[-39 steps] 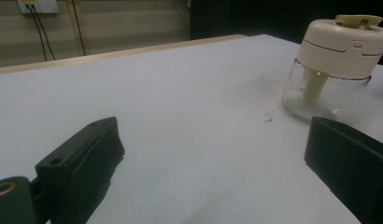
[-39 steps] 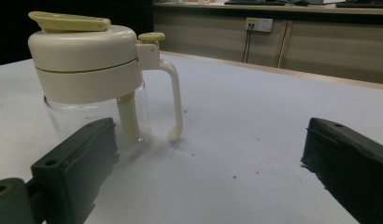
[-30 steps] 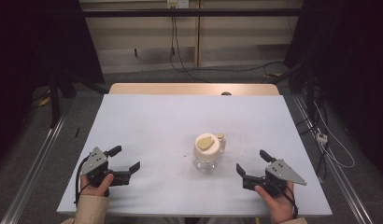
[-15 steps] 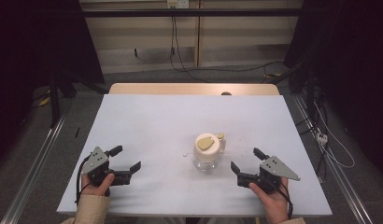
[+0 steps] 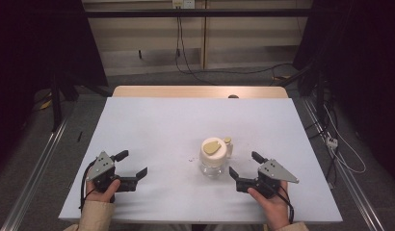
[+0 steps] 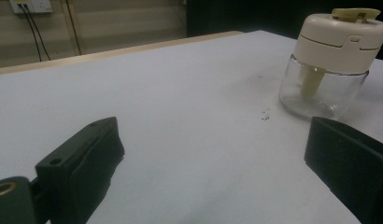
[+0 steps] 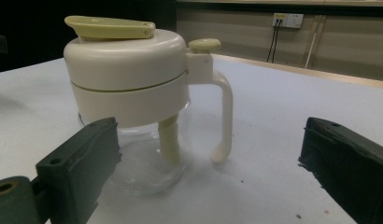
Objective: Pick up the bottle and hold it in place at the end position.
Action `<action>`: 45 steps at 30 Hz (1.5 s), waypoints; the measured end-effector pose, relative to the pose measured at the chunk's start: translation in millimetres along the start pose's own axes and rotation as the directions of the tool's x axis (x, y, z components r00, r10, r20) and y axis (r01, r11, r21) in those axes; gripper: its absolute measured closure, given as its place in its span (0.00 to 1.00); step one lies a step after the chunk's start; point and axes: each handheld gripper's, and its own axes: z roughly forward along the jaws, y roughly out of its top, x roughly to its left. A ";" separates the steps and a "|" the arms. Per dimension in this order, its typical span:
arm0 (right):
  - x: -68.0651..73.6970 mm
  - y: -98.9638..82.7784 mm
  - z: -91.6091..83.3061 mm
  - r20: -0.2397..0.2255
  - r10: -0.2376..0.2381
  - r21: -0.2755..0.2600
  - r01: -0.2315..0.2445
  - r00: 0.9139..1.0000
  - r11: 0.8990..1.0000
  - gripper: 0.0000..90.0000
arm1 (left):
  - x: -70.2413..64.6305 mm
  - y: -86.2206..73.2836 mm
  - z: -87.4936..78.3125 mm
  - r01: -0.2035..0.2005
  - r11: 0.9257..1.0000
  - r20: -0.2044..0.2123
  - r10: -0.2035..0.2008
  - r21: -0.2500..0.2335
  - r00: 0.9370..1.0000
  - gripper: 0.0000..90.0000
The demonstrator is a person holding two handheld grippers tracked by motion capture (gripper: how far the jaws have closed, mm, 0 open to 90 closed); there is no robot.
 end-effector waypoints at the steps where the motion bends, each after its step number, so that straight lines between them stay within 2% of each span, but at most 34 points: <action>1: 0.7 0.3 1.1 -0.002 0.006 -0.002 -0.006 1.000 1.000 0.04 | 0.4 -0.1 0.0 -0.003 1.000 0.000 0.003 -0.001 1.000 0.04; 10: 6.6 2.0 9.6 -0.022 0.004 0.004 -0.004 1.000 1.000 0.05 | -0.5 -0.1 1.4 -0.005 1.000 0.007 0.005 0.002 1.000 0.04; 19: 17.9 3.8 19.7 -0.066 -0.007 0.011 0.008 0.998 1.000 0.05 | 0.1 -0.6 1.5 -0.002 1.000 0.007 0.002 0.002 1.000 0.04; 24: 21.9 5.8 24.1 -0.085 0.011 0.010 -0.010 0.996 1.000 0.05 | 0.1 -1.1 2.1 0.001 1.000 0.009 -0.001 0.007 1.000 0.04; 39: 30.6 7.9 36.1 -0.117 0.009 0.019 -0.006 0.993 1.000 0.05 | 1.0 -1.3 2.1 0.000 1.000 0.009 0.000 0.013 1.000 0.04; 45: 32.8 8.4 43.6 -0.115 0.004 0.025 -0.001 0.993 1.000 0.05 | 0.3 -1.4 2.6 0.002 1.000 0.012 -0.002 0.009 1.000 0.04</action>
